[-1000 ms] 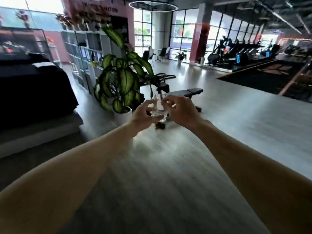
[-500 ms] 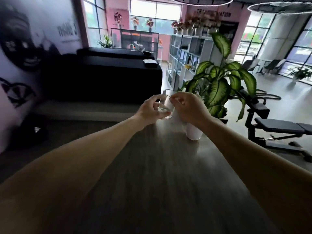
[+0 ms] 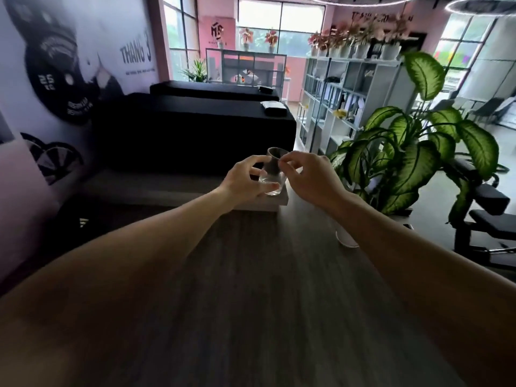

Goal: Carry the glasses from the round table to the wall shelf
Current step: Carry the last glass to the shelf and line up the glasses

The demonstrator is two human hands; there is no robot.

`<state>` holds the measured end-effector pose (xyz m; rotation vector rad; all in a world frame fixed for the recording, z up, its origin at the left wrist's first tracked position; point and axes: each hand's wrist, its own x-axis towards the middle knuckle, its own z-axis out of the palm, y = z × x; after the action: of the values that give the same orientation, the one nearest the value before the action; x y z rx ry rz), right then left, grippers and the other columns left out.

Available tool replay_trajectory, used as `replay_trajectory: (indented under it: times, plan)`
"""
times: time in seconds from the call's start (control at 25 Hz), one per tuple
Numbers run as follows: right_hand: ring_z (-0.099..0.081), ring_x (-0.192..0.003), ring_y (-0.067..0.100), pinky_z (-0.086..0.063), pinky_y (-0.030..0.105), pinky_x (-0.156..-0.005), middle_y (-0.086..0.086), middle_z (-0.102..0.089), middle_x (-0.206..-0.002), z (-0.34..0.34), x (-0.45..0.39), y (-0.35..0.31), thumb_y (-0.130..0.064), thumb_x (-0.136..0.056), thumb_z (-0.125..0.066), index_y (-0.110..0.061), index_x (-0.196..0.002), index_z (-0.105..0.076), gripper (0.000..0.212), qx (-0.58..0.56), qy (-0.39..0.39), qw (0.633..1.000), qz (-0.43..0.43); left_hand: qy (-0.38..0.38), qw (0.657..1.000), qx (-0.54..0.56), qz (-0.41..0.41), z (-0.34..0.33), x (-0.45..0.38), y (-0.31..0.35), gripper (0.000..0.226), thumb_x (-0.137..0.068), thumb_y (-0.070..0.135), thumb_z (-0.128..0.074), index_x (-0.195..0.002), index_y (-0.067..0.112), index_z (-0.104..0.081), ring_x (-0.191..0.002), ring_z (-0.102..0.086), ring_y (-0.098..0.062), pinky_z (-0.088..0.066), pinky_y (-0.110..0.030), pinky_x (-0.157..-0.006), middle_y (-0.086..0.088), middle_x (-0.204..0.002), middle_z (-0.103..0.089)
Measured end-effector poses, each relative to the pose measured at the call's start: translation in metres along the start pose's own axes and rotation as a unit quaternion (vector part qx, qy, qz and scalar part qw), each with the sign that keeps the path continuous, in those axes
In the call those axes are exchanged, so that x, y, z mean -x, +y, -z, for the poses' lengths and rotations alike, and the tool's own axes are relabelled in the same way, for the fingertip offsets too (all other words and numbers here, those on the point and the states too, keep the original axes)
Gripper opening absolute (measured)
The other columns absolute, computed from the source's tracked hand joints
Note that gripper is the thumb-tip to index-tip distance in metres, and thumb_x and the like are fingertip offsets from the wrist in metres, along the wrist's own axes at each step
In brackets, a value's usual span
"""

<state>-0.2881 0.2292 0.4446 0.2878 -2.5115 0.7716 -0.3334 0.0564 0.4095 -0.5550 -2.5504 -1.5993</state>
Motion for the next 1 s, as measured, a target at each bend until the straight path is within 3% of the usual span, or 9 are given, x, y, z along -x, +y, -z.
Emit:
replay_trajectory:
  times: [0.36, 0.56, 1.0]
  plan:
    - [-0.07, -0.082, 0.016, -0.058, 0.038, -0.077, -0.003, -0.076, -0.091, -0.05, -0.12, 0.018, -0.042, -0.092, -0.057, -0.029, -0.103, -0.07, 0.022, 0.014, 0.022, 0.999, -0.031, -0.023, 0.999, 0.026, -0.01, 0.038, -0.127, -0.045, 0.077, -0.067, 0.042, -0.086, -0.135, 0.037, -0.05, -0.087, -0.073, -0.018, -0.059, -0.042, -0.086, 0.005, -0.111, -0.066]
    - [-0.07, -0.08, 0.016, -0.057, 0.034, -0.074, -0.004, -0.075, -0.089, -0.099, -0.186, 0.053, -0.041, -0.093, -0.059, -0.029, -0.102, -0.071, 0.019, 0.024, 0.001, 1.0, -0.015, -0.023, 0.999, 0.038, 0.011, 0.045, -0.193, -0.089, 0.075, -0.073, 0.032, -0.085, -0.138, 0.031, -0.049, -0.075, -0.075, -0.016, -0.056, -0.021, -0.064, 0.001, -0.113, -0.065]
    - [-0.069, -0.074, 0.015, -0.056, 0.032, -0.07, -0.006, -0.072, -0.08, -0.188, -0.414, 0.131, -0.041, -0.09, -0.064, -0.027, -0.099, -0.072, 0.018, 0.017, -0.049, 0.998, 0.038, 0.037, 0.998, 0.036, 0.039, 0.081, -0.409, -0.161, 0.072, -0.074, 0.026, -0.085, -0.137, 0.031, -0.05, -0.079, -0.073, -0.016, -0.055, -0.015, -0.059, -0.001, -0.113, -0.065]
